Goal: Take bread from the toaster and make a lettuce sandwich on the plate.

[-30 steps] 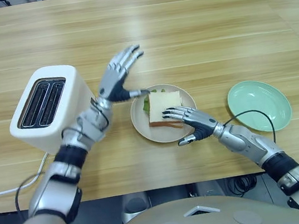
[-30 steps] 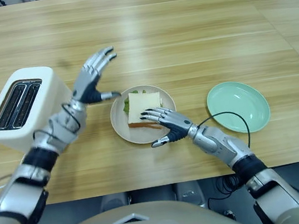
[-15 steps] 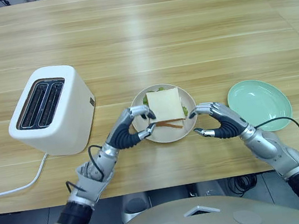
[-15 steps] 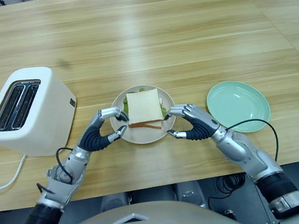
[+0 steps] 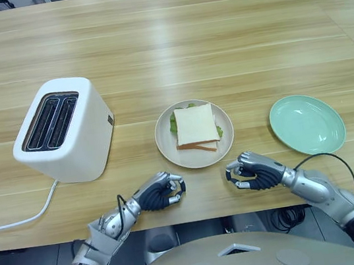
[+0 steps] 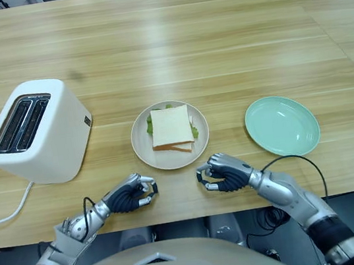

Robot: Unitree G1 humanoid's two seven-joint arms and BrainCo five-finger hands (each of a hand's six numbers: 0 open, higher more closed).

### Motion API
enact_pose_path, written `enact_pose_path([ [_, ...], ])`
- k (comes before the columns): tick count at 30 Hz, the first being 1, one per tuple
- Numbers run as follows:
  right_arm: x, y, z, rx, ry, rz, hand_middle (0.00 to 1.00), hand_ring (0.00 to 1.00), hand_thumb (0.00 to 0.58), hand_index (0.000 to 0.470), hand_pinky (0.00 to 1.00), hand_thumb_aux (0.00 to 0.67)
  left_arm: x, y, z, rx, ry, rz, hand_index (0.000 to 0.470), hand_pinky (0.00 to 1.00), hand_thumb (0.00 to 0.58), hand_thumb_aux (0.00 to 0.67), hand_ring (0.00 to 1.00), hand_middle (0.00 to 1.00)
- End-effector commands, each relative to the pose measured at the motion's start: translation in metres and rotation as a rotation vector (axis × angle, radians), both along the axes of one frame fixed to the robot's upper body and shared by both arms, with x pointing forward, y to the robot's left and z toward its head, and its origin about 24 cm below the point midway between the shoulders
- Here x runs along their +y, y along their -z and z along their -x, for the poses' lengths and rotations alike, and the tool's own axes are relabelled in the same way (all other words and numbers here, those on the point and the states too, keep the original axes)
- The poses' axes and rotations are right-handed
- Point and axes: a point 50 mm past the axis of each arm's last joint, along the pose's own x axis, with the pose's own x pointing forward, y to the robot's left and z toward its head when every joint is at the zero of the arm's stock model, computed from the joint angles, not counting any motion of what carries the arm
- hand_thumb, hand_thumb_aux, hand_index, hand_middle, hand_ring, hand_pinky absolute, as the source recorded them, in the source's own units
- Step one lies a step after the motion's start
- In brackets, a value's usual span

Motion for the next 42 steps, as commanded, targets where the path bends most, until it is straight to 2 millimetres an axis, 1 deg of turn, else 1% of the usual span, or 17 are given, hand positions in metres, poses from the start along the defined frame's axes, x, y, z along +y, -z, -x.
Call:
enact_pose_path([
  [1,-0.001,0.012,-0.011,0.004,0.014,0.071,1.00,1.00,0.580,0.460,1.00,0.670,0.004,0.014,-0.010,0.009,-0.038,-0.113,0.460,1.00,0.580,0.670,1.00,1.00],
  [6,0.004,0.018,-0.033,-0.038,0.055,0.111,1.00,1.00,0.580,0.460,1.00,0.670,0.002,0.016,-0.034,-0.040,-0.064,-0.171,0.460,1.00,0.580,0.670,1.00,1.00],
  [12,0.008,0.026,-0.072,-0.067,0.115,0.209,1.00,1.00,0.580,0.460,1.00,0.670,-0.004,0.005,-0.070,-0.121,-0.081,-0.195,0.460,1.00,0.580,0.670,1.00,1.00],
  [17,0.012,0.016,-0.114,-0.117,0.191,0.257,1.00,1.00,0.580,0.460,1.00,0.670,-0.004,-0.003,-0.111,-0.172,-0.144,-0.238,0.460,1.00,0.580,0.670,1.00,1.00],
  [22,0.015,0.007,-0.138,-0.116,0.261,0.269,1.00,1.00,0.580,0.460,1.00,0.670,-0.001,-0.010,-0.136,-0.181,-0.201,-0.257,0.460,1.00,0.580,0.670,1.00,1.00],
  [25,0.016,0.005,-0.145,-0.110,0.287,0.274,1.00,1.00,0.580,0.460,1.00,0.670,0.000,-0.013,-0.148,-0.169,-0.241,-0.276,0.460,1.00,0.580,0.670,1.00,1.00],
  [27,0.017,0.003,-0.148,-0.107,0.299,0.268,1.00,1.00,0.580,0.460,1.00,0.670,0.000,-0.014,-0.152,-0.160,-0.259,-0.282,0.460,1.00,0.580,0.670,1.00,1.00],
  [31,0.018,0.002,-0.151,-0.107,0.318,0.254,1.00,1.00,0.580,0.460,1.00,0.670,0.002,-0.016,-0.156,-0.160,-0.295,-0.266,0.460,1.00,0.580,0.670,1.00,1.00],
  [34,0.018,-0.002,-0.150,-0.131,0.322,0.198,1.00,1.00,0.580,0.460,1.00,0.670,0.002,-0.018,-0.155,-0.181,-0.307,-0.226,0.460,1.00,0.580,0.670,1.00,1.00],
  [36,0.019,-0.010,-0.148,-0.162,0.311,0.105,1.00,1.00,0.580,0.460,1.00,0.670,0.002,-0.023,-0.152,-0.216,-0.316,-0.143,0.460,1.00,0.580,0.670,1.00,1.00],
  [39,0.023,-0.033,-0.141,-0.277,0.307,-0.170,1.00,1.00,0.580,0.460,1.00,0.670,0.003,-0.053,-0.145,-0.413,-0.376,0.159,0.460,1.00,0.580,0.670,1.00,1.00],
  [40,0.023,-0.040,-0.139,-0.315,0.323,-0.263,1.00,1.00,0.579,0.446,1.00,0.649,0.005,-0.062,-0.141,-0.470,-0.410,0.267,0.460,1.00,0.580,0.670,1.00,1.00],
  [41,0.023,-0.046,-0.136,-0.340,0.343,-0.348,1.00,1.00,0.485,0.274,1.00,0.399,0.006,-0.069,-0.137,-0.509,-0.437,0.369,0.317,0.71,0.524,0.462,0.71,0.71],
  [42,0.022,-0.050,-0.133,-0.363,0.362,-0.422,0.95,0.95,0.152,0.065,0.95,0.095,0.006,-0.075,-0.132,-0.544,-0.457,0.460,0.092,0.00,0.209,0.134,0.00,0.00],
])
